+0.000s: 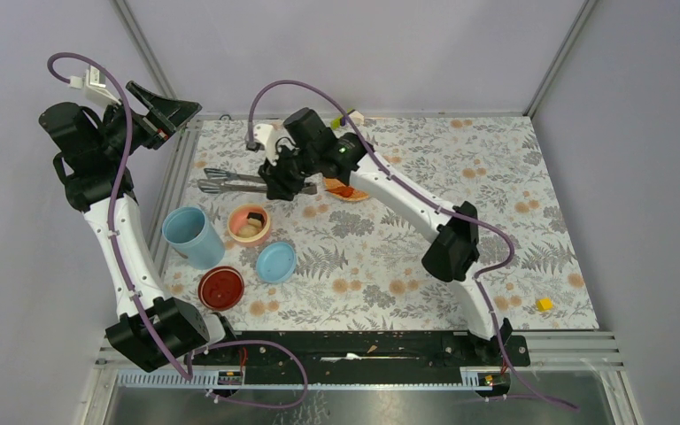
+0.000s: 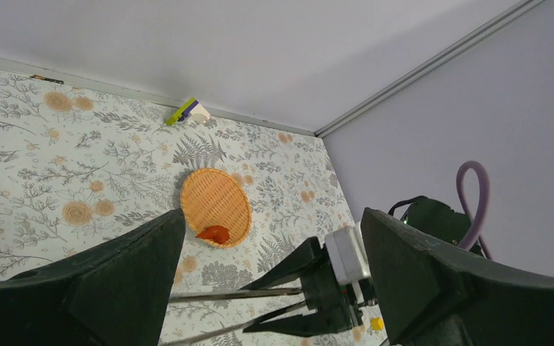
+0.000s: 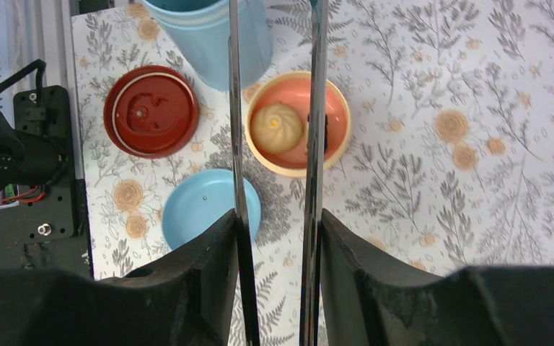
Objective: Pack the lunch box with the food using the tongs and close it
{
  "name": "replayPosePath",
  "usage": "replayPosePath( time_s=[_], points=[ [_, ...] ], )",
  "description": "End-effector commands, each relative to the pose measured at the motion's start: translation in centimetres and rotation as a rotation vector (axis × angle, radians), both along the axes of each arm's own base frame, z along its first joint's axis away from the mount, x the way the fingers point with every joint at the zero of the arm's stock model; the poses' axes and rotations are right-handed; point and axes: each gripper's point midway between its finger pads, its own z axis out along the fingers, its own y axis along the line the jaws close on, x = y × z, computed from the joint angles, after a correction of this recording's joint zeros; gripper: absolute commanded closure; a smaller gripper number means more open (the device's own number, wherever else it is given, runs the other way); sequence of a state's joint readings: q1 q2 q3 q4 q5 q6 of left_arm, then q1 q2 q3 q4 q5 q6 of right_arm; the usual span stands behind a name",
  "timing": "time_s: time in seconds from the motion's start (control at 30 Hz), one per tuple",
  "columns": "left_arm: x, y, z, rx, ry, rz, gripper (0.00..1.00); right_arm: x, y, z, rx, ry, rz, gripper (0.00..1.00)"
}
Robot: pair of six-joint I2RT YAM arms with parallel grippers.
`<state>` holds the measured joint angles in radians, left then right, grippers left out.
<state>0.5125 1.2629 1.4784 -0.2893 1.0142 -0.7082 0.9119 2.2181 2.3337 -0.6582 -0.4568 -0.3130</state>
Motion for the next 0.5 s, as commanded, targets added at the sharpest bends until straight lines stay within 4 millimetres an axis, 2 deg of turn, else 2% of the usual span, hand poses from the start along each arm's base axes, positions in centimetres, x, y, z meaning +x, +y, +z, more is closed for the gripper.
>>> replayPosePath(
  time_s=[0.0, 0.2, 0.47],
  points=[
    [-1.0, -0.7, 1.7, 0.036, -0.072, -0.015, 0.01, 0.7, -2.2, 3.7, 0.071, -0.014, -0.023, 0.52],
    [-0.8, -0.6, 1.5, 0.034, -0.066, -0.013, 0.01, 2.5, -6.1, 1.9, 0.016, 0.006, -0.085, 0.52],
    [-0.5, -0.4, 1.2, 0.029, -0.057, -0.012, 0.01, 4.7, -12.6, -0.9, -0.068, 0.007, -0.183, 0.52]
  ],
)
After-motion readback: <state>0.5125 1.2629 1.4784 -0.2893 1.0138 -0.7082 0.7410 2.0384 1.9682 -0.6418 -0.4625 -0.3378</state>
